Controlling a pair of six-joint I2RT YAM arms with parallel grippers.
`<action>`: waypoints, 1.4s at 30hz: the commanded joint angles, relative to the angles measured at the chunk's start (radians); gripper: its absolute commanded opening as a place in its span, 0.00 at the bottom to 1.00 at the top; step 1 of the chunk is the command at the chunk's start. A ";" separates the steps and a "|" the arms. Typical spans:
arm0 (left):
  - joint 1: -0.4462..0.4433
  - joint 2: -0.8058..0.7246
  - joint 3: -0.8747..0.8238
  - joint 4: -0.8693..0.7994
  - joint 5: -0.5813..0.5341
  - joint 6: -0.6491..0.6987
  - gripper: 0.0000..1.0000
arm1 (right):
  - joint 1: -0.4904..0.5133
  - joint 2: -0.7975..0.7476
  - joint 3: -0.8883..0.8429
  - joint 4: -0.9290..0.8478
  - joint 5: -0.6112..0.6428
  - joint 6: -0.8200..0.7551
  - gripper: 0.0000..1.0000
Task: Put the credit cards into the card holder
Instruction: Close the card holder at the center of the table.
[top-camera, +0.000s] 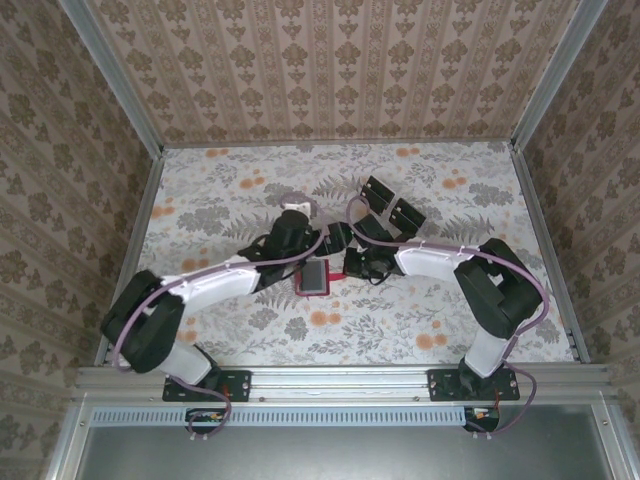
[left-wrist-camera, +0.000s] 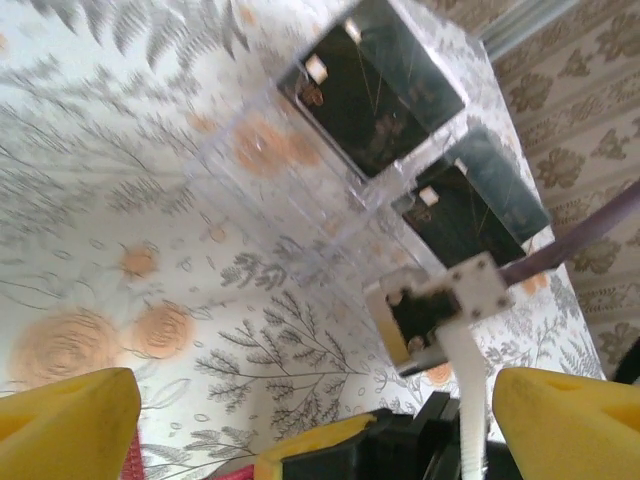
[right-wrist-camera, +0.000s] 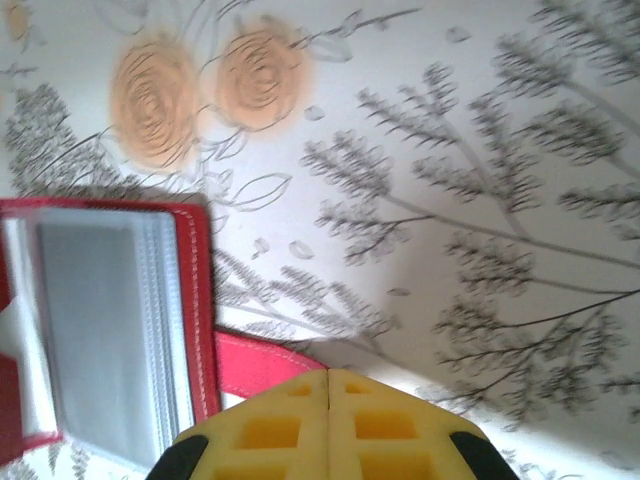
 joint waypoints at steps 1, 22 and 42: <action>0.029 -0.157 0.011 -0.234 -0.081 0.050 1.00 | 0.007 -0.027 -0.014 0.008 -0.026 -0.019 0.00; 0.198 -0.261 -0.306 -0.217 -0.065 0.027 1.00 | 0.007 -0.016 -0.018 0.006 -0.023 -0.023 0.00; -0.016 -0.068 -0.157 -0.002 -0.012 -0.014 1.00 | 0.005 -0.016 -0.006 0.007 -0.027 -0.030 0.00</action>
